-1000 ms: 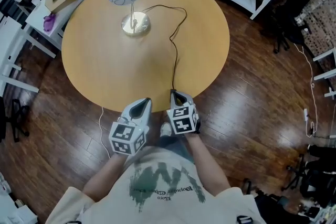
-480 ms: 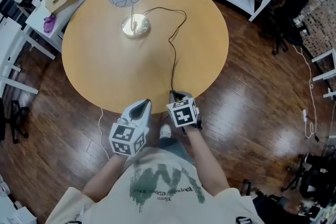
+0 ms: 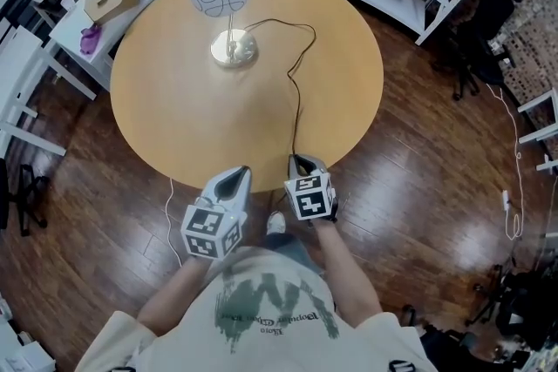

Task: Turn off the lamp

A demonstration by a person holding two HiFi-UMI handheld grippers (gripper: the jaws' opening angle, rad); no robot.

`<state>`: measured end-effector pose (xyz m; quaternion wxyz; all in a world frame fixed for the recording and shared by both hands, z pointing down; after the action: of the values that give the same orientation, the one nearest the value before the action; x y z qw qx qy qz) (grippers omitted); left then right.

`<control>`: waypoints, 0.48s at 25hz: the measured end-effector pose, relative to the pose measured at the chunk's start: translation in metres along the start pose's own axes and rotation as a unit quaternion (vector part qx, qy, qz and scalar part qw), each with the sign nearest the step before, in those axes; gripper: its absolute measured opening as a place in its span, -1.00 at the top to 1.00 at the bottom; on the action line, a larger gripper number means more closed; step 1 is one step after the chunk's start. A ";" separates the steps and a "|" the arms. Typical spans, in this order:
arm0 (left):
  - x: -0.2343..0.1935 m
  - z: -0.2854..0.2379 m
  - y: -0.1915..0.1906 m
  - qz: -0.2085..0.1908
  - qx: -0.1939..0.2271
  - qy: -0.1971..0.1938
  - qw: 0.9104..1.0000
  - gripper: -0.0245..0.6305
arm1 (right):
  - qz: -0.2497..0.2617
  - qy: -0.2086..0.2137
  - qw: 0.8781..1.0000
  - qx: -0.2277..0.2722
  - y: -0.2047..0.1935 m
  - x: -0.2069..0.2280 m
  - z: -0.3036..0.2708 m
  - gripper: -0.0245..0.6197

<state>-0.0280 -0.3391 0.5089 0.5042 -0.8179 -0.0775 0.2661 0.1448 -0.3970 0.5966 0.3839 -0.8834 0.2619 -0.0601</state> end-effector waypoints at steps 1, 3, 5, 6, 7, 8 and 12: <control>0.000 0.001 0.000 0.001 0.001 0.000 1.000 0.93 | -0.002 -0.004 1.000 0.005 0.001 0.000 0.002 0.93; -0.001 0.004 0.002 0.001 0.003 -0.001 1.000 0.93 | -0.006 -0.012 1.000 0.016 0.005 -0.001 0.007 0.93; -0.001 0.008 0.003 0.002 0.006 -0.002 1.000 0.93 | -0.009 -0.019 1.000 0.020 0.007 -0.003 0.013 0.92; -0.001 0.009 0.004 0.002 0.008 -0.002 1.000 0.93 | -0.010 -0.022 0.999 0.024 0.008 -0.005 0.016 0.93; -0.002 0.012 0.005 0.002 0.010 -0.003 1.000 0.93 | -0.013 -0.024 0.999 0.030 0.010 -0.007 0.019 0.93; -0.002 0.014 0.005 0.002 0.011 -0.003 1.000 0.93 | -0.015 -0.025 0.999 0.037 0.012 -0.011 0.023 0.93; -0.004 0.026 0.007 0.002 0.021 -0.007 1.000 0.93 | -0.031 -0.016 0.997 0.073 0.025 -0.034 0.046 0.93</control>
<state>-0.0457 -0.3234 0.4950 0.5199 -0.8055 -0.0736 0.2747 0.1188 -0.3645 0.5500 0.4493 -0.8616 0.2235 -0.0763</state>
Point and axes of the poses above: the fingertips, and each gripper's own axes: z backward along the fingers, x to its right, y out of its top, the point moved 7 cm from there along z, backward along the fingers, and after that the axes turned 4 degrees about z, right-handed, at the moved point
